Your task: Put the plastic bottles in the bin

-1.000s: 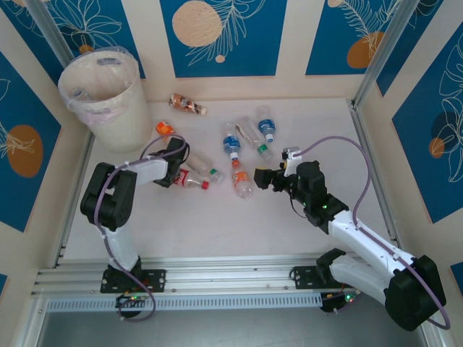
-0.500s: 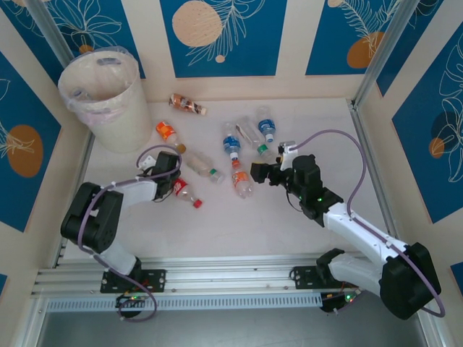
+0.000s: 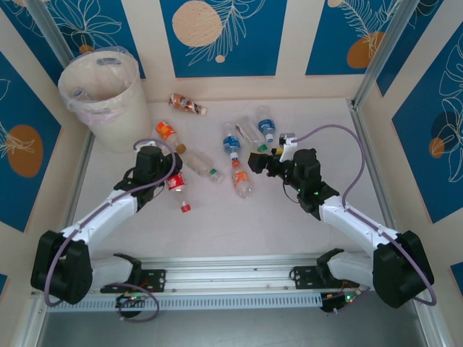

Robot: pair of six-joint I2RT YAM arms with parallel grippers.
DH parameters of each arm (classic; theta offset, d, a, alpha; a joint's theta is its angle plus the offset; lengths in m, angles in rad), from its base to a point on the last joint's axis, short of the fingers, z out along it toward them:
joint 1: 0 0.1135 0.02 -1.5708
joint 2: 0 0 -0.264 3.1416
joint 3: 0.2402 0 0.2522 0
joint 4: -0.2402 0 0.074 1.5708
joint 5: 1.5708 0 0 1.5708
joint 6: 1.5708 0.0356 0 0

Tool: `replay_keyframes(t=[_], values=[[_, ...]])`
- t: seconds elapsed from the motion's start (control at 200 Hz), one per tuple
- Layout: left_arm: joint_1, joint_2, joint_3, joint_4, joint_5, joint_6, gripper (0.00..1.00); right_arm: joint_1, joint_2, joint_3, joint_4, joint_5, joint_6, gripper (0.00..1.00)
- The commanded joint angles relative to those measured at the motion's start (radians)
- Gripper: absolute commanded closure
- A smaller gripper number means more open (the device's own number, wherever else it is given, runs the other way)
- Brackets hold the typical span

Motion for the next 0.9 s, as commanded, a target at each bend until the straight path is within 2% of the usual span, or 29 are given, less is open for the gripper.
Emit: replay_keyframes(t=[0.0,0.185,0.29,0.555,0.67,0.815,0.895], values=[[-0.001,-0.063,0.037,-0.014,0.179,0.169,0.58,0.007,0.051,0.064,0.057,-0.018,0.049,0.00],[-0.001,-0.107,0.108,0.011,0.378,0.228,0.58,0.012,0.128,0.123,0.108,-0.002,0.126,0.00],[-0.001,-0.096,0.169,0.028,0.485,0.239,0.59,0.014,0.144,0.147,0.127,0.000,0.117,0.00],[0.000,-0.069,0.318,0.060,0.553,0.301,0.59,0.026,0.205,0.243,0.074,-0.070,0.113,0.00],[-0.001,-0.061,0.387,0.074,0.443,0.359,0.59,0.033,0.215,0.246,0.118,-0.083,0.141,0.01],[0.001,-0.006,0.501,0.105,0.148,0.417,0.58,0.039,0.166,0.254,0.124,-0.092,0.114,0.00],[0.005,0.054,0.589,0.125,0.027,0.435,0.58,0.044,0.129,0.252,0.092,-0.073,0.077,0.00]])
